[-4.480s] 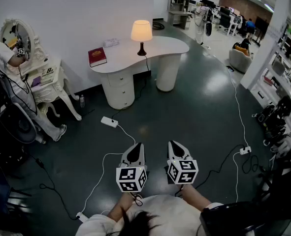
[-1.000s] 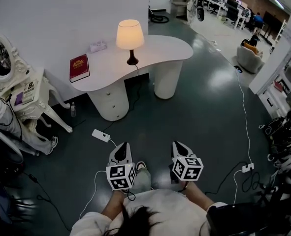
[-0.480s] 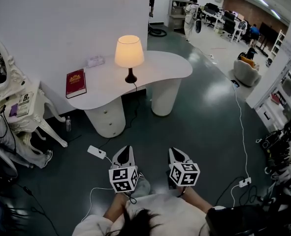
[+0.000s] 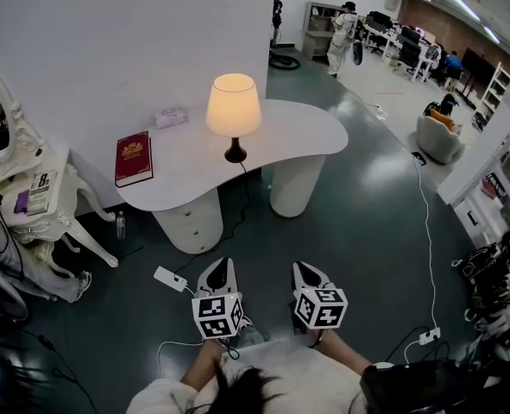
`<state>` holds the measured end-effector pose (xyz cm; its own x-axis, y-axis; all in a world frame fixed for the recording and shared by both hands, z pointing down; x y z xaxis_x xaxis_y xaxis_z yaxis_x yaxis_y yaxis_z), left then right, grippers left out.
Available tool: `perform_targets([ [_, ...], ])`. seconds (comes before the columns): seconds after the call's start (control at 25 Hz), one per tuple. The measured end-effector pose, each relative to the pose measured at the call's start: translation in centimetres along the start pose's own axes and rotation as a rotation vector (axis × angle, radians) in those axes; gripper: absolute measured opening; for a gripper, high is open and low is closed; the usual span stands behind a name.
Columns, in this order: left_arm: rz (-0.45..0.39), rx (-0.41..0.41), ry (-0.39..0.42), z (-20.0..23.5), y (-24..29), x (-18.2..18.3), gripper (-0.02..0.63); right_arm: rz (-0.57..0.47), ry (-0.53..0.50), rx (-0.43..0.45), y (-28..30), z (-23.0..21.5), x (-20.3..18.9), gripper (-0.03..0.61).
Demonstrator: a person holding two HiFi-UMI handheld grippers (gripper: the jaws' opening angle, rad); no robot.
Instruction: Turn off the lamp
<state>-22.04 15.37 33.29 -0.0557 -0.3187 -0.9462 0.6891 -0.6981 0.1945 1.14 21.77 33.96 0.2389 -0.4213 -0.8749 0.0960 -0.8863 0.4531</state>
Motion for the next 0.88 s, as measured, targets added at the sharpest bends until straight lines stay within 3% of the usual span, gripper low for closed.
perform_targets([
  [0.56, -0.013, 0.014, 0.009, 6.1, 8.6, 3.6, 0.008, -0.002, -0.026, 0.036, 10.7, 1.6, 5.7, -0.002],
  [0.88, 0.005, 0.008, -0.039, 8.0, 12.2, 3.1, 0.008, 0.038, -0.059, 0.028, 14.4, 1.6, 6.6, -0.002],
])
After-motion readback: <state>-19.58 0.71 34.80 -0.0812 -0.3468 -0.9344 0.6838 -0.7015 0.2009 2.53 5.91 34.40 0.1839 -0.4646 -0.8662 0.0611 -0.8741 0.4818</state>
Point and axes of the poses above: the fingertips, and each gripper's own axes: y forward along the fingers, z to its left, x out of its top, the point moved 10 cm from there along -y, backward along the fingers, and after that the axes turned 11 degrees about -x, right-handed, at the moved point
